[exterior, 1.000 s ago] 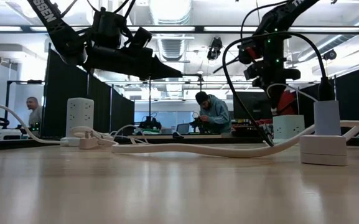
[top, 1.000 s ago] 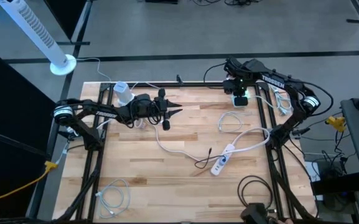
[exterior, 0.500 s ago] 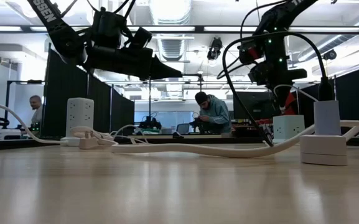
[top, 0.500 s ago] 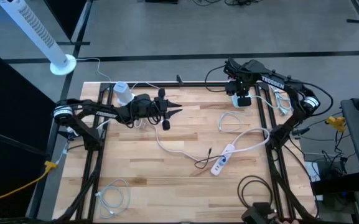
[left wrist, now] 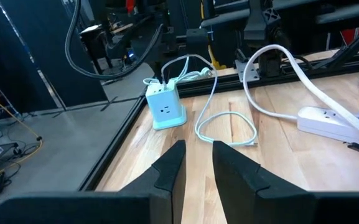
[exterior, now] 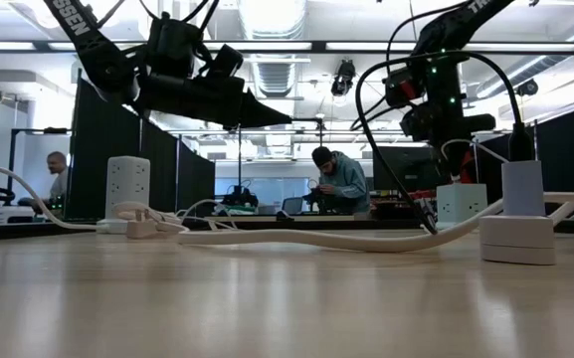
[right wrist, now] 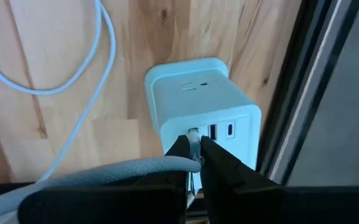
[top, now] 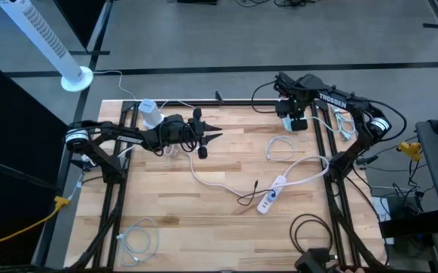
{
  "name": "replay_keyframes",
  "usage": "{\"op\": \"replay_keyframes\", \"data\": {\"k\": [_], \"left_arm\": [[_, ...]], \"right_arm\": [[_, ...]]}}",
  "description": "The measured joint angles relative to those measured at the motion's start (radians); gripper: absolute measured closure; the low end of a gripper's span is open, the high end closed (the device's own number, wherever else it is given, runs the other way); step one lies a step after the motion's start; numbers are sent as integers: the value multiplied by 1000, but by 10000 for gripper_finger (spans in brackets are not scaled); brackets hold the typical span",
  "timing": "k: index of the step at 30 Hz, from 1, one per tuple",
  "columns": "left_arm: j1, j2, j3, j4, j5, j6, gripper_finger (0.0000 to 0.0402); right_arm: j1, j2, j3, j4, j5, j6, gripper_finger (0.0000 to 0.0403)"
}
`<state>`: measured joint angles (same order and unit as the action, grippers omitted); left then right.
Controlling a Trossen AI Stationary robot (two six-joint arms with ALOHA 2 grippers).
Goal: Insert USB
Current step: Insert the white charger cable into the green outlet extension
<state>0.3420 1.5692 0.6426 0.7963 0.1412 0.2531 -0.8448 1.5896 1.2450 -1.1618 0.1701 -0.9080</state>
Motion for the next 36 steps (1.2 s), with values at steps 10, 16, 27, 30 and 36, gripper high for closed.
{"op": "replay_keyframes", "data": {"k": [10, 16, 27, 30, 36], "left_arm": [[0, 0, 0, 1, 0, 0, 334], [0, 0, 0, 3, 0, 0, 335], [0, 0, -1, 1, 0, 0, 337], [0, 0, -2, -3, 0, 0, 337], [0, 0, -2, -6, 0, 0, 337]], "right_arm": [[3, -2, 7, 49, -102, 18, 392], [5, -4, 33, 80, -146, 3, 392], [0, -5, 33, 79, -155, 20, 392], [-12, -6, 26, 52, -148, 46, 392], [-33, -8, 15, 50, -142, 76, 392]]}}
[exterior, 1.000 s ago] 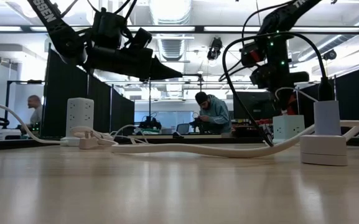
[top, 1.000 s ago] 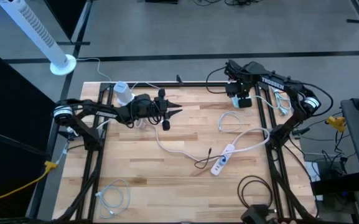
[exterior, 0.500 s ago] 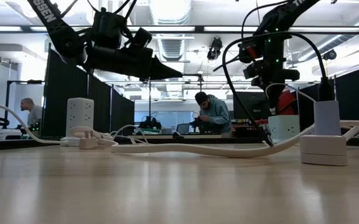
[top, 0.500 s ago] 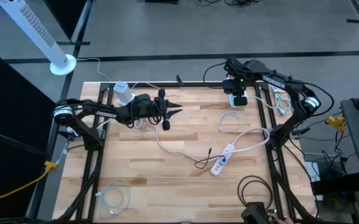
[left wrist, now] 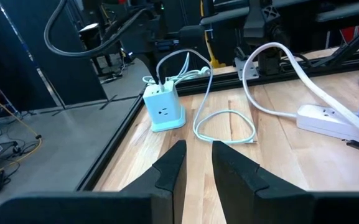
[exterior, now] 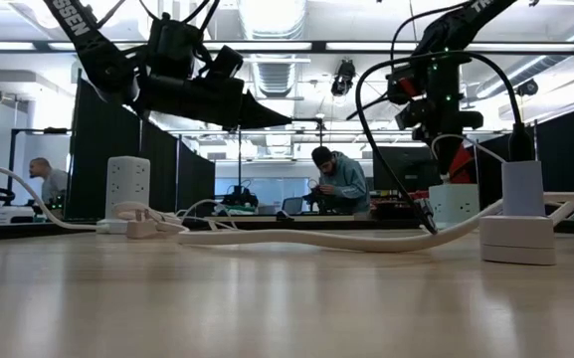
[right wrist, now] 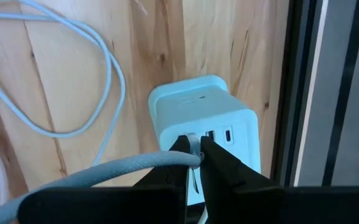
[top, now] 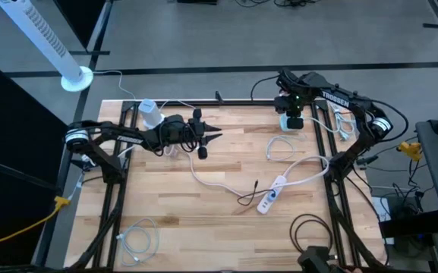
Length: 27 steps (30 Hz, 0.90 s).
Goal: Insert USB
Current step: Insert the white charger cable into the green outlet extension
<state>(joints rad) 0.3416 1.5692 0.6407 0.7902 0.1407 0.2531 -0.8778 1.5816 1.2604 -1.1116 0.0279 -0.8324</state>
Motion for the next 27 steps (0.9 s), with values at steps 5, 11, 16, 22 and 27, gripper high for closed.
{"op": "replay_keyframes", "data": {"k": [5, 11, 16, 22, 27], "left_arm": [[0, 0, 0, 0, 0, 0, 337], [0, 0, -1, 0, 0, -1, 337], [0, 0, -2, 0, 0, -8, 337], [0, 0, -2, 0, 0, -12, 337], [0, 0, -2, 0, 0, -12, 337]], "right_arm": [[-2, 0, -2, 2, 31, 8, 392], [-7, -1, -9, -2, 45, 37, 392], [-11, -1, -12, -3, 51, 42, 392], [-13, -1, -22, 2, 77, 47, 392], [-12, -1, -26, 6, 77, 35, 392]]}}
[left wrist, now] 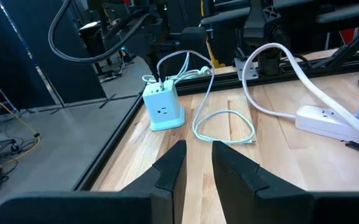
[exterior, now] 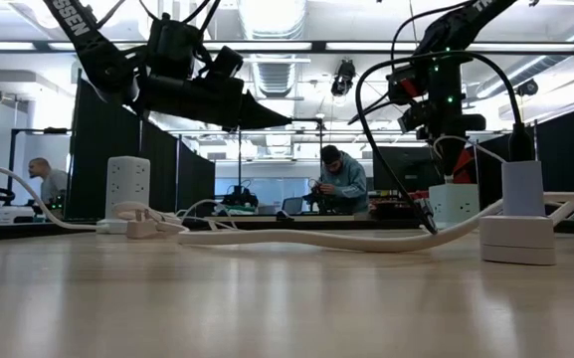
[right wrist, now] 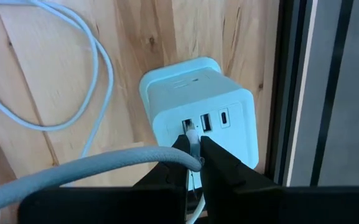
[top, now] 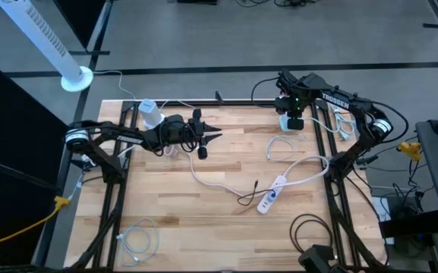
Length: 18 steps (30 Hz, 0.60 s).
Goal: Insert USB
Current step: Insert the white charger cable into the green outlet extension
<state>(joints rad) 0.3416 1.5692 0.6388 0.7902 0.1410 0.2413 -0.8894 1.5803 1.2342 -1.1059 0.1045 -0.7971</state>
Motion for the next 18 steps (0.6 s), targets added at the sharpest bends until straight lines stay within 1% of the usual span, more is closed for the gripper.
{"op": "replay_keyframes", "data": {"k": [4, 18], "left_arm": [[0, 0, 0, 0, 0, 0, 337], [0, 0, 0, 1, 0, 0, 337]], "right_arm": [[0, 0, -4, 1, 0, -63, 392], [4, -2, -7, 0, -48, -95, 392]]}}
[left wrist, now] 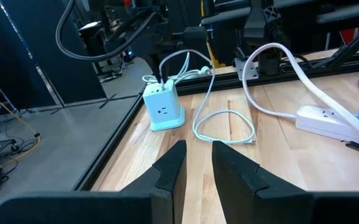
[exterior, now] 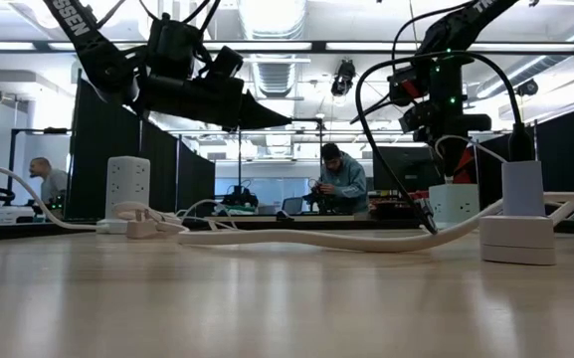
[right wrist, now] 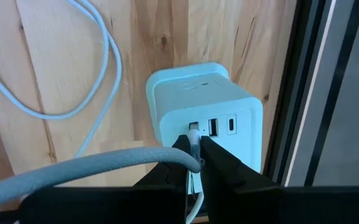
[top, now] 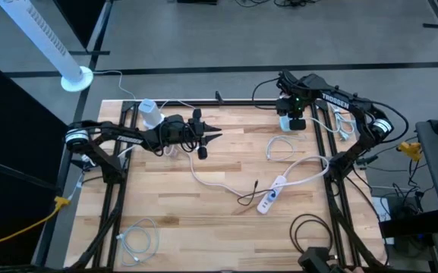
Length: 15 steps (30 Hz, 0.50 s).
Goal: Insert USB
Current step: Insert the white charger cable into the green outlet extension
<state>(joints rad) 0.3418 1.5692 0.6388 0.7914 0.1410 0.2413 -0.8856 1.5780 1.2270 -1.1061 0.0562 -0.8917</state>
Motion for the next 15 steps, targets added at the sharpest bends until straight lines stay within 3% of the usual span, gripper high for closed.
{"op": "replay_keyframes", "data": {"k": [15], "left_arm": [[-1, 0, 0, -1, 0, -14, 337]], "right_arm": [[6, 23, -15, 66, -30, 46, 392]]}}
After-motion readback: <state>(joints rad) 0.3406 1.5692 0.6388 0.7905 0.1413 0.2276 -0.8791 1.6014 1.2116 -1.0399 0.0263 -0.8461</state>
